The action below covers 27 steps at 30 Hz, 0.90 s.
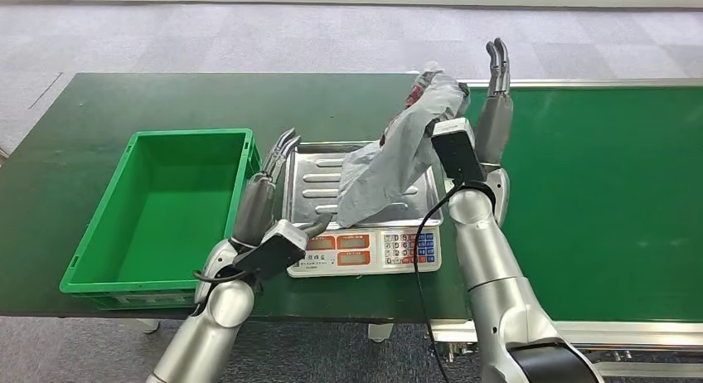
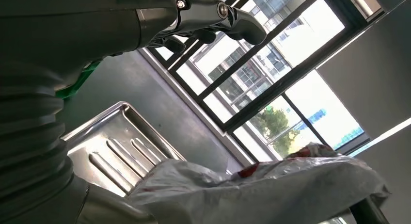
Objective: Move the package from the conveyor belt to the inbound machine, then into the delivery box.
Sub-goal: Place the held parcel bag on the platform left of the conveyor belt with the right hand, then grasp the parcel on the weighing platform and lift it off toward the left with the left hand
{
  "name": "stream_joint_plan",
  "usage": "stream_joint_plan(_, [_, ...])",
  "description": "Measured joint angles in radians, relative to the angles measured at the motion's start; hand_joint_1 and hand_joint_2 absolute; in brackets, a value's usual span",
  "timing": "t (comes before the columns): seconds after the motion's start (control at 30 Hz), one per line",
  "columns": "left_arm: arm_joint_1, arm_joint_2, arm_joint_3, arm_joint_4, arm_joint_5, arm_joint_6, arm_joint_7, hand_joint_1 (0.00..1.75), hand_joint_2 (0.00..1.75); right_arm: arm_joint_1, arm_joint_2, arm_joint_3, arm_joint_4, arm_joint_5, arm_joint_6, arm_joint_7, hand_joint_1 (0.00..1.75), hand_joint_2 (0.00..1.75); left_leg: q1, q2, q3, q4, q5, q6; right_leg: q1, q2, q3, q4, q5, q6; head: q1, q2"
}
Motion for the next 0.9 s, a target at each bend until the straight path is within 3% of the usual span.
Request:
stream_joint_plan(0.27, [-0.194, -0.04, -0.017, 0.28, -0.049, 0.01, 0.06, 0.0, 1.75, 0.13, -0.045, -0.006, -0.057, -0.093, 0.036, -0.004, 0.0, 1.75, 0.0, 0.001, 0.0, 0.0, 0.0, 0.0, 0.0, 0.001, 0.0, 0.0, 0.0, 0.0, 0.0, 0.0])
stream_joint_plan(0.53, [-0.273, -0.081, -0.034, 0.422, -0.043, -0.029, 0.105, 0.0, 1.75, 0.176, -0.059, -0.01, -0.059, -0.1, 0.053, 0.0, 0.0, 1.75, 0.0, 0.002, -0.001, 0.0, 0.0, 0.0, 0.0, 0.003, -0.001, 0.0, 0.0, 0.0, 0.0, 0.0])
stream_joint_plan(0.6, [-0.292, -0.099, -0.038, 0.464, 0.023, -0.084, 0.117, 0.0, 1.75, 0.182, -0.059, -0.011, -0.059, -0.096, 0.06, 0.003, 0.0, 1.75, 0.0, 0.002, -0.001, 0.0, 0.0, 0.0, 0.0, 0.003, -0.001, 0.0, 0.0, 0.0, 0.0, 0.0])
stream_joint_plan(0.73, [-0.316, -0.132, -0.12, 0.537, 0.338, -0.217, 0.138, 0.0, 1.75, 0.187, -0.054, -0.011, -0.059, -0.078, 0.057, 0.0, 0.0, 1.75, 0.0, 0.002, -0.001, 0.0, 0.0, 0.0, 0.0, 0.003, -0.001, 0.0, 0.001, 0.0, 0.0, 0.0])
stream_joint_plan(0.9, [-0.335, -0.145, -0.255, 0.597, 0.474, -0.231, 0.139, 0.0, 1.75, 0.189, -0.047, -0.011, -0.059, -0.072, 0.055, 0.001, 0.0, 1.75, 0.0, 0.002, -0.001, 0.0, 0.0, 0.0, 0.0, 0.003, -0.001, 0.0, 0.001, 0.0, 0.0, 0.0])
